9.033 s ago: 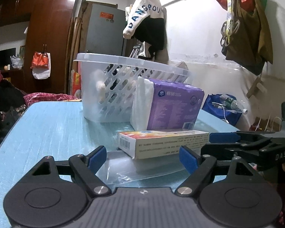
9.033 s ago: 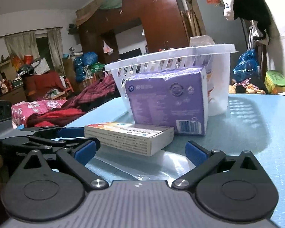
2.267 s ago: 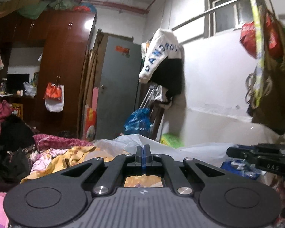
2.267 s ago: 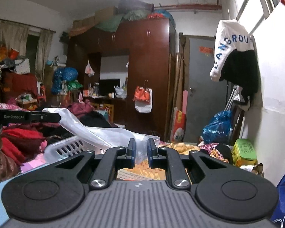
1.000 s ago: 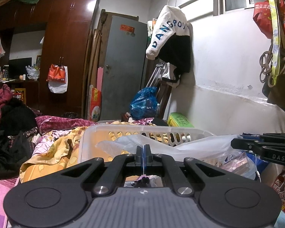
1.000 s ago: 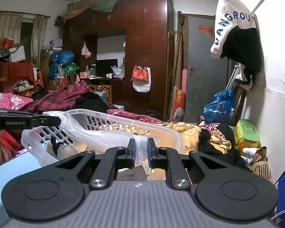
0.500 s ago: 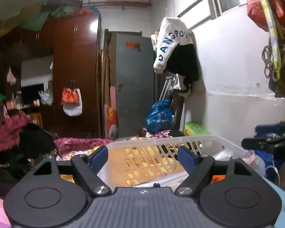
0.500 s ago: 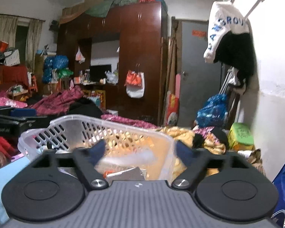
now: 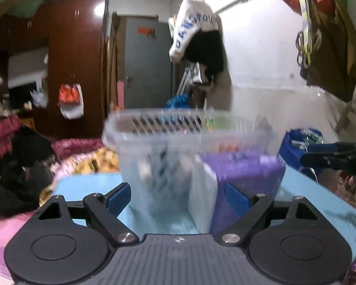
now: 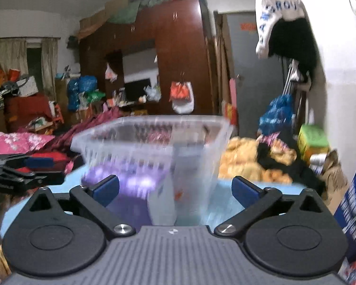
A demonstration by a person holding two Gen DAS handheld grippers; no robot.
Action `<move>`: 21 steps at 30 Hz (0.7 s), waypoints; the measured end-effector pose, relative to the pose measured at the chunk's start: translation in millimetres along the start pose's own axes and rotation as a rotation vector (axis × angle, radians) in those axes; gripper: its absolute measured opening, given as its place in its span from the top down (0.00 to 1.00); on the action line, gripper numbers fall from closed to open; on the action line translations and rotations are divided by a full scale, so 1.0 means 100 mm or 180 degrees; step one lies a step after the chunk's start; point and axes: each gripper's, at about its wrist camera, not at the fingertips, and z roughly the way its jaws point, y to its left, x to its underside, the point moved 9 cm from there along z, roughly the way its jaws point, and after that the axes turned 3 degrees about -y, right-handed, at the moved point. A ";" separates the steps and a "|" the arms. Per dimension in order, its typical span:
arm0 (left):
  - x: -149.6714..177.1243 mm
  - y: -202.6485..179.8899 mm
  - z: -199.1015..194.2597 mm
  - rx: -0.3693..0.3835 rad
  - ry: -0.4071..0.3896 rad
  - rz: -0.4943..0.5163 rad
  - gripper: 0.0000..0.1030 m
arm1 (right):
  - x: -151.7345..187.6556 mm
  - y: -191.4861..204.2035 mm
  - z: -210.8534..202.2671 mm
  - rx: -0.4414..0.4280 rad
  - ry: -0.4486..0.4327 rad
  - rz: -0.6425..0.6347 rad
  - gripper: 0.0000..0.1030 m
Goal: Organize objects
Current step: 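Open both tools and move them to the purple tissue pack, then grasp the purple tissue pack with both tools and lift it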
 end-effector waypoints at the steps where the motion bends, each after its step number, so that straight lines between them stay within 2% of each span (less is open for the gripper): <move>1: 0.05 0.01 0.06 0.0005 0.0030 -0.0043 0.13 | 0.05 0.00 0.04 -0.0020 0.0033 0.0015 0.00; 4: 0.14 -0.03 0.18 0.0124 0.0105 -0.0093 0.16 | 0.14 0.04 0.16 -0.0117 0.0125 -0.0005 0.00; 9: 0.21 -0.27 0.21 0.0179 0.0050 0.0163 0.16 | 0.23 0.21 0.32 -0.0219 0.0208 -0.0176 0.08; 13: 0.21 -0.38 0.27 0.0220 0.0018 0.0266 0.23 | 0.27 0.29 0.37 -0.0261 0.0220 -0.0279 0.14; 15: 0.23 -0.41 0.30 0.0328 0.0059 0.0231 0.27 | 0.28 0.29 0.38 -0.0284 0.0218 -0.0286 0.16; 18: 0.26 -0.47 0.33 0.0456 0.0081 0.0204 0.38 | 0.30 0.32 0.37 -0.0304 0.0191 -0.0321 0.23; 20: 0.27 -0.50 0.32 0.0437 0.0072 0.0243 0.40 | 0.30 0.35 0.34 -0.0315 0.0178 -0.0318 0.41; 21: 0.27 -0.52 0.32 0.0411 0.0065 0.0281 0.41 | 0.31 0.36 0.33 -0.0292 0.0177 -0.0332 0.42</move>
